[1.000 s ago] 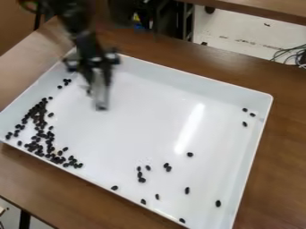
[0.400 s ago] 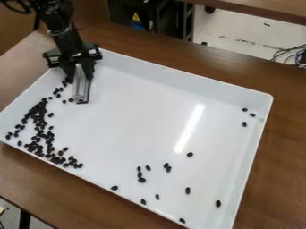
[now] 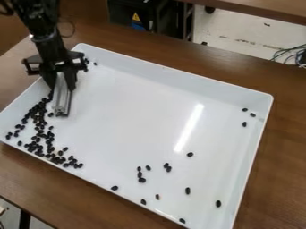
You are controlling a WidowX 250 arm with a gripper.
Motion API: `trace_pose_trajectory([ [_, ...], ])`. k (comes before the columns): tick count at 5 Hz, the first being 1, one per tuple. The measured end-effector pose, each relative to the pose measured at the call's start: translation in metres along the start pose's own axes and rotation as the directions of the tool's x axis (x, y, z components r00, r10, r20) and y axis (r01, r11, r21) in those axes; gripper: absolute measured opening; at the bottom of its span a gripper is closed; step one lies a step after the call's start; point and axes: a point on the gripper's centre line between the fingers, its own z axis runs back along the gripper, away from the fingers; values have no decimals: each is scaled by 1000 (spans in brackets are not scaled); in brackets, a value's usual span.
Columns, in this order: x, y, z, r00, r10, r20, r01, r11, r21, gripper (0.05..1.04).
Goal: Sweep into pile
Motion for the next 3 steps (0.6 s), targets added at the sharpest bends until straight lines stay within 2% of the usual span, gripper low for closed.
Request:
trace_pose_trajectory([
  [1,2,-36,34,996,14,90,-11,999,-33,353],
  [2,-22,-74,37,996,-19,86,25,998,-60,353],
  [3,-55,-106,24,999,-39,35,42,995,-87,353],
])
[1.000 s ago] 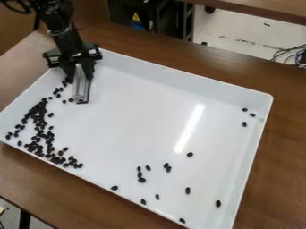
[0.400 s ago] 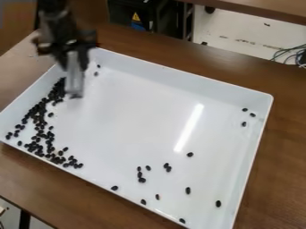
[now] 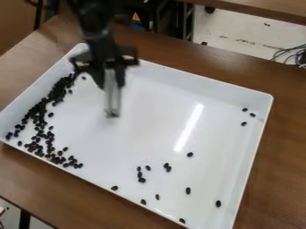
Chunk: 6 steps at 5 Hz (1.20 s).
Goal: Sweep into pile
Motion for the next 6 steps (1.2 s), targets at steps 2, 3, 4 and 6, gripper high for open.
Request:
trace_pose_trajectory([
  [2,-90,-61,-9,994,-66,-91,58,994,-91,353],
  [3,-130,-95,-9,990,-109,-84,104,992,-72,353],
  [4,-144,-101,-11,978,-188,-95,185,982,-45,353],
  [6,-119,-72,-24,988,-156,-19,155,988,-24,353],
])
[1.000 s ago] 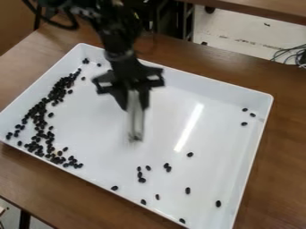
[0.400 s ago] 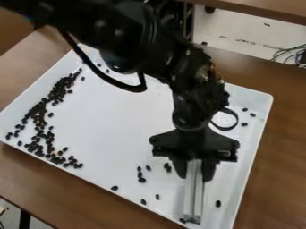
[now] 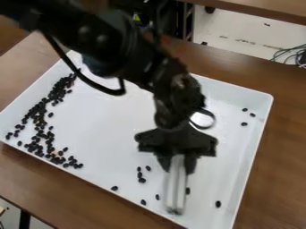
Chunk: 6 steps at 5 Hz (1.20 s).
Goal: Sweep into pile
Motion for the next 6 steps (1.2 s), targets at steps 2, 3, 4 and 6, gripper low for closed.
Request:
trace_pose_trajectory([
  [2,20,84,0,1000,-2,19,0,995,101,353],
  [3,24,136,5,999,27,27,-31,991,128,353],
  [4,31,179,8,994,90,57,-97,986,135,353],
  [6,50,230,12,989,121,90,-135,977,163,353],
])
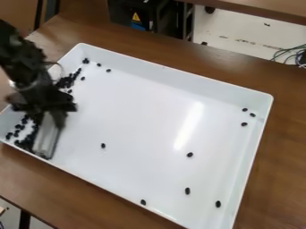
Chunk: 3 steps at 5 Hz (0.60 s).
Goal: Sweep into pile
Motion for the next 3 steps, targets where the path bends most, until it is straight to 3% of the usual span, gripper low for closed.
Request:
trace_pose_trajectory([
  [1,9,5,4,999,-37,4,37,999,8,353],
  [2,34,-12,15,994,-100,38,100,995,9,353],
  [3,39,-57,26,992,-127,23,127,992,-19,353],
])
